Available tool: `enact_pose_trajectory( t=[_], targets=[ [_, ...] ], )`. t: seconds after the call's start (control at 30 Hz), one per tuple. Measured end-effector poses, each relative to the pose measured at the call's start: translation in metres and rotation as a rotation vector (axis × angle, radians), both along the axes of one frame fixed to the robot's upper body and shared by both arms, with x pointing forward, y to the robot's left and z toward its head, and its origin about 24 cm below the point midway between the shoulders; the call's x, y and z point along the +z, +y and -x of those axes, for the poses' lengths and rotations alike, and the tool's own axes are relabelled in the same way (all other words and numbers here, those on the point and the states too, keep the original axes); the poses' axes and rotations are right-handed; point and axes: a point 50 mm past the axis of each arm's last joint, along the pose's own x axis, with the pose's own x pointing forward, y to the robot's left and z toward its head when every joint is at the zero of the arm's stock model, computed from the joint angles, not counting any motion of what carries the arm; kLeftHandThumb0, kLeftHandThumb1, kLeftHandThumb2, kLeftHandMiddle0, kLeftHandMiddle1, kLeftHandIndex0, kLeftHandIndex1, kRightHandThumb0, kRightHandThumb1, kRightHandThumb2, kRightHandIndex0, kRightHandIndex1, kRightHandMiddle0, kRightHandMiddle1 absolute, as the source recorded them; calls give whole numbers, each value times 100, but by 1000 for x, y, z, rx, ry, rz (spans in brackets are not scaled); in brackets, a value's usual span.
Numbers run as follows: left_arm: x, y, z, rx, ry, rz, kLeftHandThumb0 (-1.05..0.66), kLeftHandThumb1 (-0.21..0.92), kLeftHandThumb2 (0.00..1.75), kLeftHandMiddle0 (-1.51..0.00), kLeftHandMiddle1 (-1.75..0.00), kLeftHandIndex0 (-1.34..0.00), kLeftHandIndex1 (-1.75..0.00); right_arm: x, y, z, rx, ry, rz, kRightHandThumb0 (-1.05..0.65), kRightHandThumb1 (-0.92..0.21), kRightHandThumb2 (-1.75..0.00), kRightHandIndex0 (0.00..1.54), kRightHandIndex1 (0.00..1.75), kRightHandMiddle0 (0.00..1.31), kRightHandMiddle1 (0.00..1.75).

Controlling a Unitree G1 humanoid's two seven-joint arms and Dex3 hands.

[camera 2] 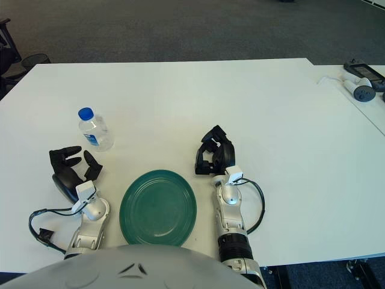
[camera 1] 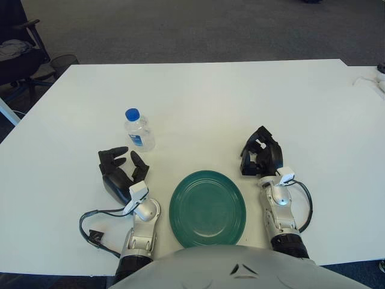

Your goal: Put the bottle into the plate.

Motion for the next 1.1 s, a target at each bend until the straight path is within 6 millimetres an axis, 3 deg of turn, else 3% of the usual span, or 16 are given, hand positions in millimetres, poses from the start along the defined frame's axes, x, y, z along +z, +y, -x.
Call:
enact_pose_trajectory(
  t=[0.13, 0.23, 0.4, 0.67, 1.1],
  targets=[
    [-1, -1, -2, -51, -5, 30, -89, 68, 46, 0, -99, 0, -100, 0, 0, 0, -4, 2, 0, 0, 2, -168, 89, 167, 63, 175],
    [-2, -1, -4, -92, -14, 53, -92, 70, 42, 0, -92, 0, -90, 0, 0, 0, -4, 2, 1, 0, 2, -168, 89, 167, 63, 175],
    [-2, -3, -9, -207, 0, 67, -104, 84, 26, 0, -78, 0, -68, 0, 0, 0, 2, 1, 1, 0, 1, -167, 88, 167, 62, 175],
    [-5, -2, -12, -301, 49, 55, -105, 91, 18, 0, -62, 0, -51, 0, 0, 0, -5, 2, 8, 0, 0, -166, 88, 166, 62, 175],
    [-7, 0, -15, -366, 77, 47, -105, 92, 17, 0, -32, 0, -24, -1, 1, 0, -5, 4, 20, 0, 6, -170, 93, 163, 67, 175]
  ],
)
